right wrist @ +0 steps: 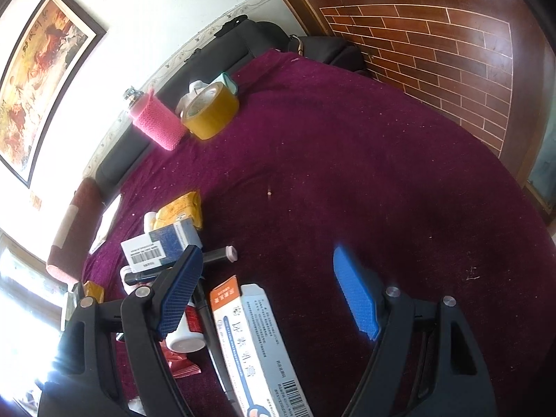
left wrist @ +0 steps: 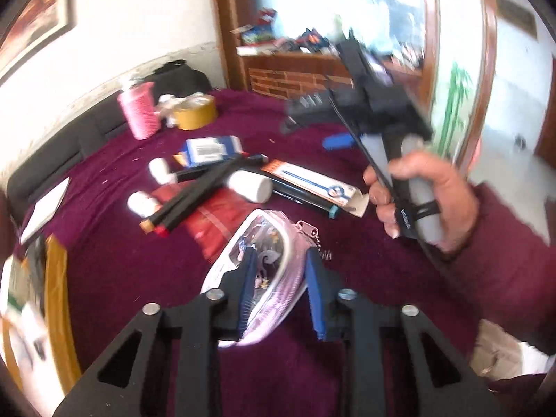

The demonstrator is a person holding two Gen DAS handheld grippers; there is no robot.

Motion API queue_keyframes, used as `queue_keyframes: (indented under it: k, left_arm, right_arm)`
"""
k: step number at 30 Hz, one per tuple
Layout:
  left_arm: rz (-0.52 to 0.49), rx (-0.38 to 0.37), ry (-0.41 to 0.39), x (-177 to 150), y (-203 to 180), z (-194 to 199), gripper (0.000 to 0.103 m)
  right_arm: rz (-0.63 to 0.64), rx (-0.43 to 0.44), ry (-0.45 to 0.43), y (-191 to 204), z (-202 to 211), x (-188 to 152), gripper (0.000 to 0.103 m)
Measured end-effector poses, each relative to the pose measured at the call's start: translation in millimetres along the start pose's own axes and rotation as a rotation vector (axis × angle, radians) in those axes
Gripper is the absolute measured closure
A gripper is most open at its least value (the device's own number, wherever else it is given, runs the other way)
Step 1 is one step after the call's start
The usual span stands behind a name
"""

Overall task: Organize objects
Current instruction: 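Lift the cartoon pouch off the table with the left tool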

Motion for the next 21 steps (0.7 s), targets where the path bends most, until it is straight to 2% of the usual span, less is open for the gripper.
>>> queue_keyframes:
  k: [4,10,12,13,14,17,19,21]
  left_arm:
    - [0.149,-0.028,-0.036,-1.6,38.2,24.0,0.084]
    - [0.352,-0.035,-0.026,-22.2,90.7,39.1,0.082]
    - [0.365,-0.086,-0.001,-25.6,85.4,34.8,0.064]
    - [0.342,-0.111,0.008,-25.1,77.6,32.3,0.041]
    - [0.298,-0.124,0.012,-23.2,69.2,27.4,0.027]
    - [0.15,-0.109,0.039,-18.5,43.6,9.7,0.027]
    - [0.171,-0.129,0.133,-18.8,37.0,-14.8,0.027]
    - [0.265,-0.182,0.221,-21.2,28.4,-38.4,0.027]
  right_arm:
    - [-0.004,-0.021,0.005,-4.2,-1.7,-1.3,0.026]
    - [-0.012,-0.046,0.017,-10.1,-4.0,-5.4,0.026]
    - [-0.011,-0.049,0.018,-10.9,-4.3,-6.2,0.026]
    - [-0.008,-0.051,0.018,-10.6,-4.4,-6.2,0.026]
    - [-0.004,-0.055,0.018,-10.4,-4.5,-6.4,0.026]
    - [0.012,-0.062,0.023,-8.9,-6.2,-6.3,0.026]
    - [0.007,-0.058,0.047,-8.1,-5.0,-9.9,0.026]
    - [0.023,-0.057,0.088,-4.7,-1.4,-17.9,0.026]
Point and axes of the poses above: each gripper's, at about its wrist camera, not at the fingertips, and z roughly against the way its jaws point, y to its left, x to its top, the point moved 10 cm from there along -z, roughly the way its jaws point, and after that the axes turned 5 degrees about x, right-handed, at the moved point
